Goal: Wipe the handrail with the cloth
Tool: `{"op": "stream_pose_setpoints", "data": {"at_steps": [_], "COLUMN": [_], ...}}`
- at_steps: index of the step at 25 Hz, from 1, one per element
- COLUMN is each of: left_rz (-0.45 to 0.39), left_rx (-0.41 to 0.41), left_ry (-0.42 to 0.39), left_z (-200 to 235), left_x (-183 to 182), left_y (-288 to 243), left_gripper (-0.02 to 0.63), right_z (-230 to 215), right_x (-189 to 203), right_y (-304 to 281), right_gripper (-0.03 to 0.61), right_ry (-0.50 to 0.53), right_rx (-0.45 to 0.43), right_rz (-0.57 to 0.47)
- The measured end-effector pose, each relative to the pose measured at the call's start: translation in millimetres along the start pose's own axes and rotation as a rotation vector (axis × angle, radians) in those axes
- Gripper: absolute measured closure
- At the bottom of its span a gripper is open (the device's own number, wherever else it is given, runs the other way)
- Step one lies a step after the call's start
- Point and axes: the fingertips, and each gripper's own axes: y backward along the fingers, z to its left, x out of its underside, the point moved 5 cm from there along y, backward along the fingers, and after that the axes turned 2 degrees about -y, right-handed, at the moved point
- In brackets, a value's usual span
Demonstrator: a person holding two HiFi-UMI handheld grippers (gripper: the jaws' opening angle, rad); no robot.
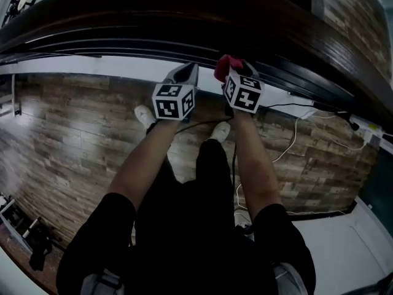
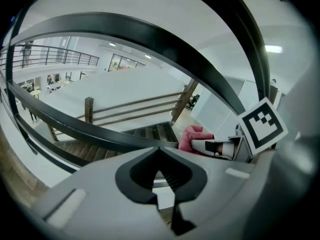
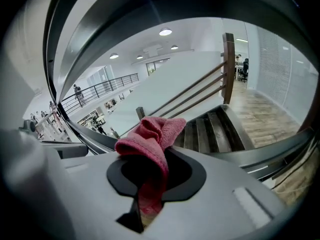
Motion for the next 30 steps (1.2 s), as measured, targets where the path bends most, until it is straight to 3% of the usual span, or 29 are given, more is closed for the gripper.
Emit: {"op": "stream_pose_setpoints", "data": {"at_steps": [12,18,30], "left_rz": [0.056,0.076,0.118], "left_rx": [0.071,0.076,0.156], "left_ry": [-0.080,-0.149,-0.189], "left_z": [-65.2,-86.9,-148.8], "left_x": [0.4,-1.4,11.7], "left_y": [-35.1,-45.0,-68.4], "left_gripper": [0.614,0.614,0.614], "right_z": [-60.4,-85.0,-146.6], "right_x": [6.8,10.6,7.4], "right_y": [24.8,35.0,56.2], "right_gripper": [0.523,0.522,0.522], "right_ry": [-0.021,-0.010,-0.124], "right_rx": [0.051,0.024,0.000], "right_rz": [-0.012,-0.003,0.011]}}
